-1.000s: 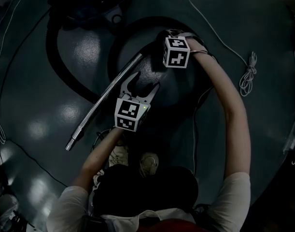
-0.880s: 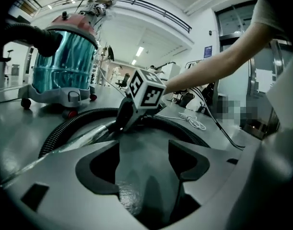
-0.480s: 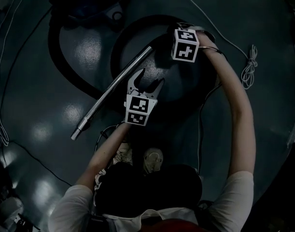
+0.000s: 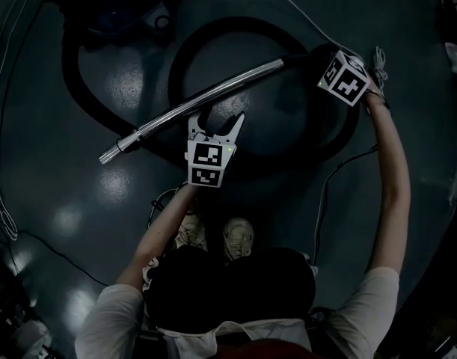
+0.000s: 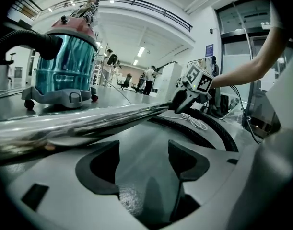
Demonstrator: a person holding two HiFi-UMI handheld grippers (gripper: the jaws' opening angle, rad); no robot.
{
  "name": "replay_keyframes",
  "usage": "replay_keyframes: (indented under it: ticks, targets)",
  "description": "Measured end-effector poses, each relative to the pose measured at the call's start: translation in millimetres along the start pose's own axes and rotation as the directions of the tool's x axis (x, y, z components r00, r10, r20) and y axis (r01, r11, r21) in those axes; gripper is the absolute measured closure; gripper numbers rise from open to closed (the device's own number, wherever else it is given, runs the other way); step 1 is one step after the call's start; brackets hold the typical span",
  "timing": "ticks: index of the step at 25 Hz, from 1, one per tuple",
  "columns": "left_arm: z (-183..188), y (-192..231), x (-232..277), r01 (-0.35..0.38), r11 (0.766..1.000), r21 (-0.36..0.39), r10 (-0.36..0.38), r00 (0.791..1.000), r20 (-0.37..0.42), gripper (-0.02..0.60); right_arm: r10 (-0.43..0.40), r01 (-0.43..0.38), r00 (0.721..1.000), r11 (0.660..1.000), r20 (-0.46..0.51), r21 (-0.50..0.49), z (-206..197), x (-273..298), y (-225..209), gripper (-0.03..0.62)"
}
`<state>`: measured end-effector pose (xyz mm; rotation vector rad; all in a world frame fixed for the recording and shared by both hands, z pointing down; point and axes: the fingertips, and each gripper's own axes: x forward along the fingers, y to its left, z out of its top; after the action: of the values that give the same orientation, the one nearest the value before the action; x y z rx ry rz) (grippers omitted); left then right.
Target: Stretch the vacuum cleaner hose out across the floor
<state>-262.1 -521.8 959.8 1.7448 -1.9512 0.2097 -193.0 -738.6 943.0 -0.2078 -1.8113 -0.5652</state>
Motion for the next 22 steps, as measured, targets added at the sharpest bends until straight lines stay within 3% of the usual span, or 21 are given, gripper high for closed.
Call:
replay_keyframes:
  ticks: [5,10,15,18,22]
  targets:
    - [-1.3,-8.2,-6.8,0.015,1.0,-0.005,-0.015,1.0,0.004,0.279,-0.035,0.037,0.999,0.983,-0.011,0.181,-71.6,-21.0,28.5,0.399]
    - [4.2,-34.4,-13.1,0.079,0.997,-0.003,-0.079,0.997,0.012,0.279,-0.004,0.02,0.999,0.939,-0.047,0.343,-135.4,-21.4,68.2,0.398]
    - [-1.8,-71.5,-13.3,0.154,0.977,0.148,-0.155,0.988,-0.008,0.279,0.021,0.03,0.995,0.864,-0.095,0.503,-197.5,1.1,105.0,0.399]
    - [-11.1,-73.0,-8.8,0.178,0.971,0.161,-0.172,0.984,-0.047,0.279,-0.043,0.11,0.99,0.827,-0.133,0.551,-210.0,2.4,106.7,0.399]
    - [-5.6,-68.1,-7.8,0.165,0.973,0.16,-0.159,0.986,-0.05,0.279,-0.184,0.252,0.966,0.814,-0.179,0.523,-210.0,-15.4,77.5,0.398]
